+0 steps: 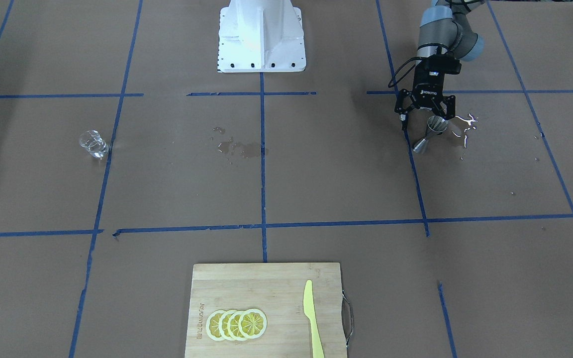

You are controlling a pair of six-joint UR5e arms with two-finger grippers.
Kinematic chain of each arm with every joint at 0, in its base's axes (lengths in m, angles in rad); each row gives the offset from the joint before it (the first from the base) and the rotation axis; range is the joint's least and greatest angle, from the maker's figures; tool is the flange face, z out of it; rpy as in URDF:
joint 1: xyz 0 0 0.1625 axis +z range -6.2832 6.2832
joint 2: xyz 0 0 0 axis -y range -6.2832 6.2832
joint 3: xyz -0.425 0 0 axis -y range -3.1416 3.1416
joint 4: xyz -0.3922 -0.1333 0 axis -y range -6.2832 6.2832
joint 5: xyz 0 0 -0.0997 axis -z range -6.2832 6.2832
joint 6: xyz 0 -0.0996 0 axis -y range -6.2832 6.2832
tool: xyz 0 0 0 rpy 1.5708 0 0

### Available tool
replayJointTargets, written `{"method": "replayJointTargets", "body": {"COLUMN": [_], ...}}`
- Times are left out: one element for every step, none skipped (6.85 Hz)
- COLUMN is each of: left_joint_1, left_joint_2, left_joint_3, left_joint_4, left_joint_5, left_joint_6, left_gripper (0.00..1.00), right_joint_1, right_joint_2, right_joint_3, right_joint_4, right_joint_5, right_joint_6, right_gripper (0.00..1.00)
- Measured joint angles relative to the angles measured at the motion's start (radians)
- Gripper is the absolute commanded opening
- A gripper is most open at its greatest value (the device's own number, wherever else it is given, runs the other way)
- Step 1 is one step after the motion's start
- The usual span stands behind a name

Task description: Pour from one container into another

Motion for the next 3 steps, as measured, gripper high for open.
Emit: {"method": "replayJointTargets", "body": {"left_joint_1": [-0.019, -0.033, -0.044], "left_joint_2": [0.000, 0.001, 0.000], "left_joint_3": [0.003, 0.008, 0.014], "left_joint_4": [0.001, 0.002, 0.004], "left_joint_5": [-0.005, -0.015, -0.025], "left_joint_6": [-0.004, -0.008, -0.010], "left_gripper": [0.99, 0.99, 0.99], "right_joint_1": [0.000, 0.000, 0.000], "right_joint_2": [-0.001, -0.001, -0.001], "right_joint_3": [0.000, 0.000, 0.000], "right_joint_4": [0.000, 0.000, 0.000], "right_joint_5": [0.000, 0.000, 0.000], "right_joint_6": [0.000, 0.000, 0.000], "right_gripper": [1.00, 1.00, 1.00]}}
